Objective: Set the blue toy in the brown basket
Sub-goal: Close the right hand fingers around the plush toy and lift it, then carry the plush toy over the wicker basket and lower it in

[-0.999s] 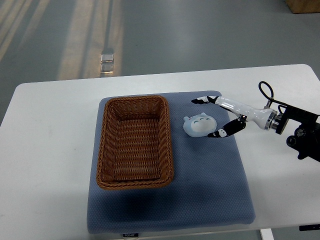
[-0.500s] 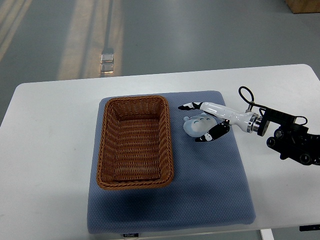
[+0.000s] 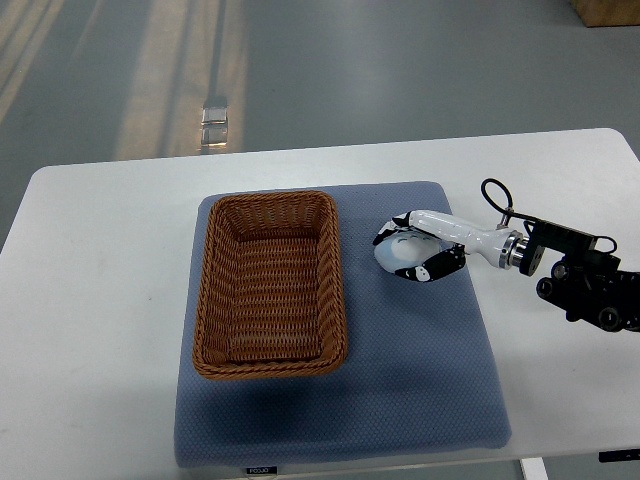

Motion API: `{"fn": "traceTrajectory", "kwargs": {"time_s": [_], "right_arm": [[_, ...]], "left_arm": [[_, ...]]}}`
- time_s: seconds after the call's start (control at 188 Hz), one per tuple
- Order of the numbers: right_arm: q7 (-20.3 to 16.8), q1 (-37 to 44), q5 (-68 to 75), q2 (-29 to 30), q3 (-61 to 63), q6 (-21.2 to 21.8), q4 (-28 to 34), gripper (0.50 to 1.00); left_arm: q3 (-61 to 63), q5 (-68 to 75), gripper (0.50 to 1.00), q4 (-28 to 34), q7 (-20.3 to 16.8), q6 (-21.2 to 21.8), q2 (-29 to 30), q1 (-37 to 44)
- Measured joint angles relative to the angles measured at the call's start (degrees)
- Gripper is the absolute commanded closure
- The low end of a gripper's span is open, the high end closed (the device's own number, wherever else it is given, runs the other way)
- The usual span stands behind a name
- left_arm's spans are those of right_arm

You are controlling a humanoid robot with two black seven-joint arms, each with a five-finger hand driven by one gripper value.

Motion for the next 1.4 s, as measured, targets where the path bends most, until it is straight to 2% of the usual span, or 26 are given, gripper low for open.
{"fn": "traceTrajectory", "kwargs": {"time_s": [0.229, 0.516, 0.792, 0.999, 1.127, 1.238, 1.398], "right_arm": [[0.00, 1.58, 1.73, -0.39, 0.99, -1.96, 0.61, 0.934], [0.00, 7.82, 5.73, 0.89, 1.01, -1.65, 0.86, 0.912], [0.00, 12.30, 8.74, 9.91, -0.07, -1.06, -0.54, 0.854], [0.00, 13.18, 8.80, 16.70, -2.73, -0.77, -4.34, 0.777], [0.00, 13.36, 8.69, 18.97, -5.35, -1.14, -6.97, 0.713], [0.00, 13.23, 8.67, 19.80, -5.89, -1.45, -7.94, 0.685], [0.00, 13.01, 8.68, 19.92, -5.86, -1.63, -8.10, 0.679]], "left_arm": [[0.00, 0.00, 0.500, 0.00, 0.00, 0.00, 0.00, 0.00], [-0.01, 0.00, 0.500, 0.00, 0.00, 0.00, 0.00, 0.02], [-0.18, 0.00, 0.500, 0.03, 0.00, 0.00, 0.00, 0.02], [-0.10, 0.00, 0.500, 0.00, 0.00, 0.00, 0.00, 0.02], [-0.09, 0.00, 0.500, 0.00, 0.00, 0.00, 0.00, 0.02], [-0.13, -0.01, 0.500, 0.00, 0.00, 0.00, 0.00, 0.02], [-0.18, -0.03, 0.500, 0.00, 0.00, 0.00, 0.00, 0.02]]}}
